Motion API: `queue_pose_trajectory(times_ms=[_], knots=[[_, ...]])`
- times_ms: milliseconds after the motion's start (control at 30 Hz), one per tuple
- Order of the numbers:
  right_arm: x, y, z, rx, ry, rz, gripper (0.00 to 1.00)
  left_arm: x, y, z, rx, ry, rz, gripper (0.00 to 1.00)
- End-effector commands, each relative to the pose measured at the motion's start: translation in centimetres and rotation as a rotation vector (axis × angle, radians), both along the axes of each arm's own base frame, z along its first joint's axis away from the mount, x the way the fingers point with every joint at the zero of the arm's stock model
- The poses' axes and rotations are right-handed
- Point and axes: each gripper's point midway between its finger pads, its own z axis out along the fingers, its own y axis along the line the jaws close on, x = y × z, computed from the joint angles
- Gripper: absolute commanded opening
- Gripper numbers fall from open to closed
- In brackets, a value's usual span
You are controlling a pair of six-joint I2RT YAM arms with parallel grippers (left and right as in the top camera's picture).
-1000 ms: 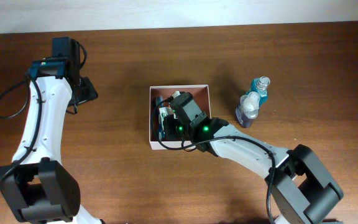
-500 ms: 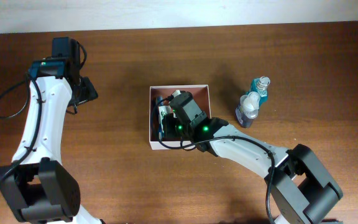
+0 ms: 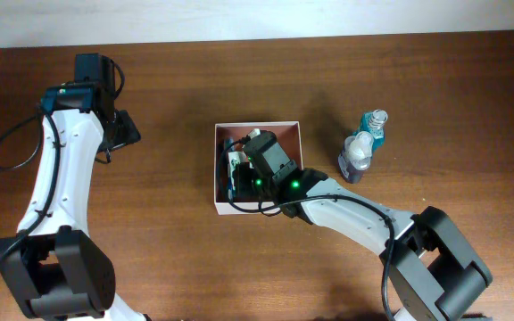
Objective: Pack container
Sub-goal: 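Open the right gripper to release the tube in the box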
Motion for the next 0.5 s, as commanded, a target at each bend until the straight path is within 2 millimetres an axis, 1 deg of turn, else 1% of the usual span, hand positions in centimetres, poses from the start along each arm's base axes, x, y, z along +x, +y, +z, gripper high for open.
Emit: queue_pose_trajectory(times_ms=[0,233,467], knots=[[0.4,0.6,0.7,0.012,-0.020,-0.001,0.12,0.1,0.0,0.4,0.000,-0.009,-0.003,0.99],[0.0,1.1,0.5,0.009,-0.018,0.012,0.13,0.1,0.0,0.4,0.000,-0.009,-0.003,0.99],[0.0,1.1,-1.5,-0.013,0.009,0.013,0.15,0.1,0.0,0.4,0.000,-0.009,-0.003,0.99]])
